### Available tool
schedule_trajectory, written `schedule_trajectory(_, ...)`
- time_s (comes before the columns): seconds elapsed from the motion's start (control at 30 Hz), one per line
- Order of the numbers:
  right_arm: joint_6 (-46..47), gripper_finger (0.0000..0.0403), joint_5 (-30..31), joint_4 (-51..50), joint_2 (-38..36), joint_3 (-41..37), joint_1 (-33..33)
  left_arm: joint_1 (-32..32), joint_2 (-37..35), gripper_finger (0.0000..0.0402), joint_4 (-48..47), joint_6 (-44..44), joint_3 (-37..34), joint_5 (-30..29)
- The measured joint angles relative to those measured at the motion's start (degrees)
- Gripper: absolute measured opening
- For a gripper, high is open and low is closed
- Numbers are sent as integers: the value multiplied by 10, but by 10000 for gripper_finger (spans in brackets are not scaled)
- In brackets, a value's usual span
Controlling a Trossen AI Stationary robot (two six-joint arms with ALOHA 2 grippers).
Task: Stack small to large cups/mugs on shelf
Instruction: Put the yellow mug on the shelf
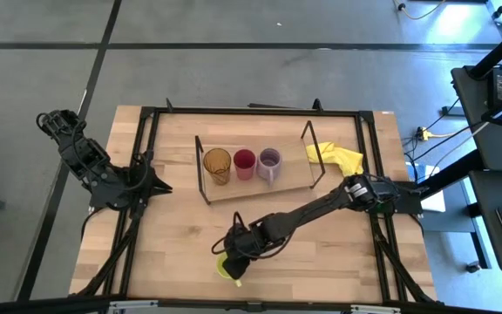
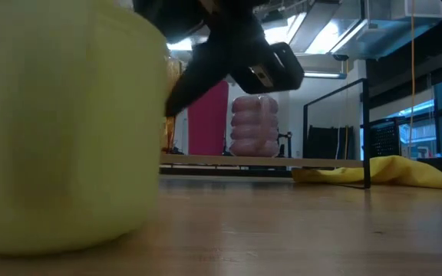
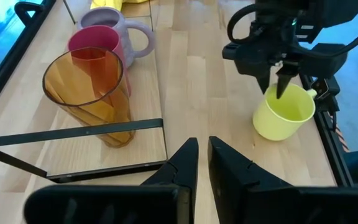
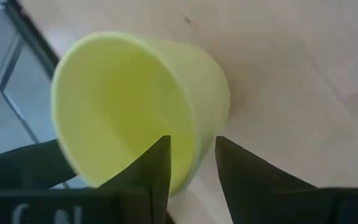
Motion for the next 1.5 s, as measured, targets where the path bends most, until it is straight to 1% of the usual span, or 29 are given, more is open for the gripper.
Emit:
schedule_trajectory(0.17,2,103,14,-13,1,0,-3,0,0,29,0,0,0,0)
schedule_trajectory(0.4,-1,33,16,-50,1,0,-17,0,0,32,0,-5,0,0)
schedule_trajectory(0.5,-2,12,34,-61,0,0,-23,0,0,29,0,-9,0,0)
schedule_trajectory(0.63,0,13,83,-88,-16,2,-27,0,0,28,0,-9,0,0)
schedule_trajectory(0.7,1,11,105,-135,-28,14,-28,0,0,28,0,-9,0,0)
schedule_trajectory(0.83,23,11,137,-282,-47,56,-28,0,0,28,0,-5,0,0)
schedule_trajectory(1.0,94,11,167,-476,-59,113,-25,0,0,28,0,-4,0,0)
schedule_trajectory(1.03,102,11,174,-482,-60,118,-24,0,0,28,0,-4,0,0)
schedule_trajectory(1.07,108,11,177,-468,-67,117,-23,0,1,28,0,-4,0,0)
schedule_trajectory(1.1,124,11,182,-459,-74,113,-22,0,1,28,0,-4,0,0)
schedule_trajectory(1.2,188,11,195,-475,-83,111,-21,0,1,28,-2,-4,0,0)
schedule_trajectory(1.3,235,11,234,-468,-92,80,-22,0,0,28,-11,-4,0,-1)
schedule_trajectory(1.37,242,11,252,-473,-101,65,-27,0,1,28,-16,-4,0,0)
schedule_trajectory(1.5,228,15,307,-471,-123,42,-51,0,1,28,-15,-4,0,-1)
